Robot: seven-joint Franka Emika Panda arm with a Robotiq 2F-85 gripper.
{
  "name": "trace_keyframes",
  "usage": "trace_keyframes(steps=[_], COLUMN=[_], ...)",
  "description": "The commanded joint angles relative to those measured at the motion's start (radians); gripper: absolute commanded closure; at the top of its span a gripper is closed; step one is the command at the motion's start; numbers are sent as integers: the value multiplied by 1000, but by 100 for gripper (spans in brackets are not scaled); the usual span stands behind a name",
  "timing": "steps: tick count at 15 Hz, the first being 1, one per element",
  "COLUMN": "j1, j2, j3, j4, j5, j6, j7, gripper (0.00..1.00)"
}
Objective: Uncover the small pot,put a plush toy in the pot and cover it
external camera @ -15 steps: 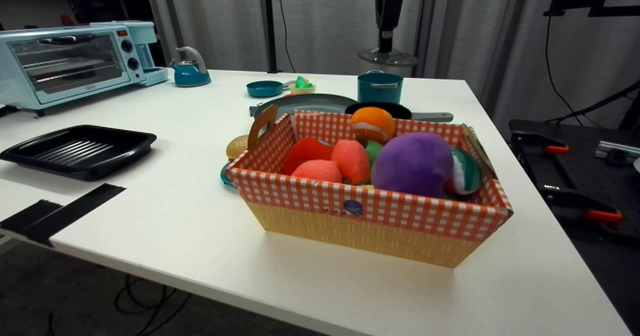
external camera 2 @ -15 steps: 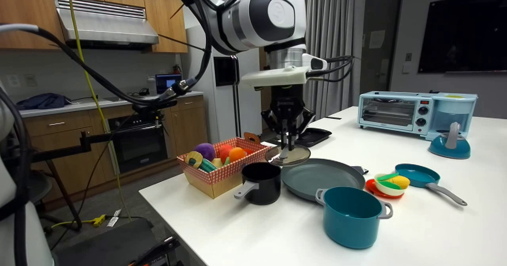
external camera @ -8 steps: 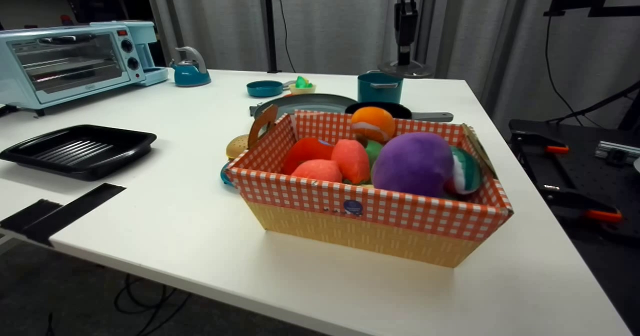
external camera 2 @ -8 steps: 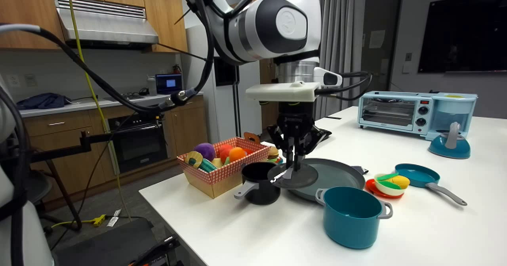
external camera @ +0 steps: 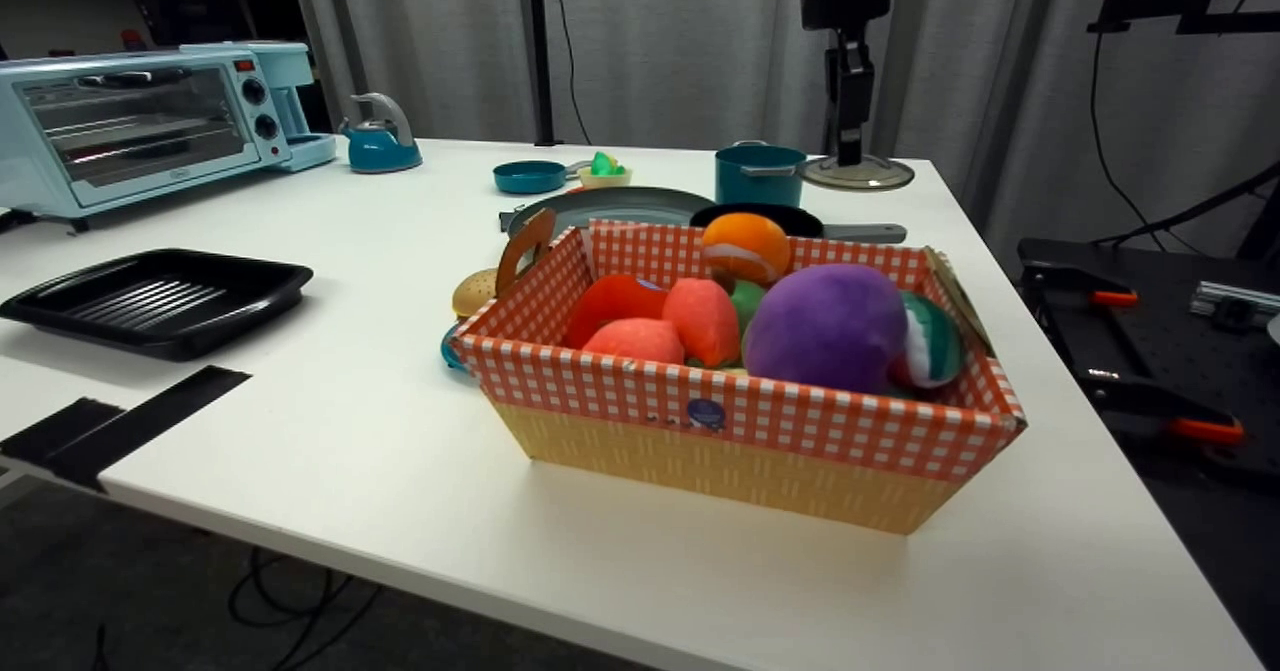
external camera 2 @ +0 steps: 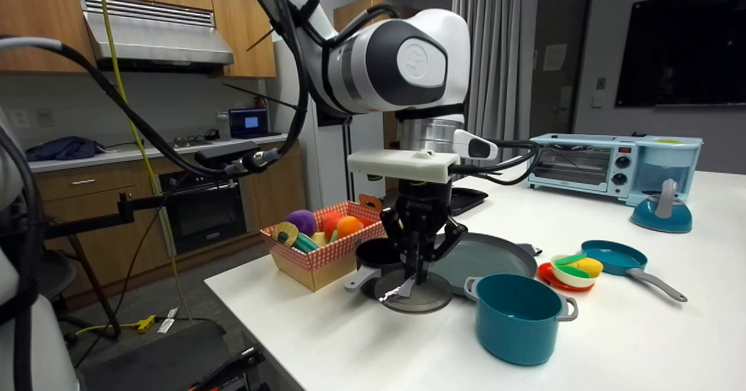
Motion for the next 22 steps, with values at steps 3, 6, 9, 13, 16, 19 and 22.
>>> trace_keyframes(steps=[3, 6, 9, 13, 16, 19, 22], j1=[-5, -1, 1, 2, 5, 7, 7], j2=[86, 140, 172, 194, 211, 224, 234], j3=[1, 10, 14, 14, 15, 14, 12], j4=[23, 48, 90, 142, 151, 150, 149], j5=[-10, -9, -28, -37, -44, -47, -54], j6=[82, 110, 121, 114, 117, 107, 104], j7=[4, 6, 25, 33, 39, 54, 70], gripper=[96, 96, 96, 96, 96, 60, 45])
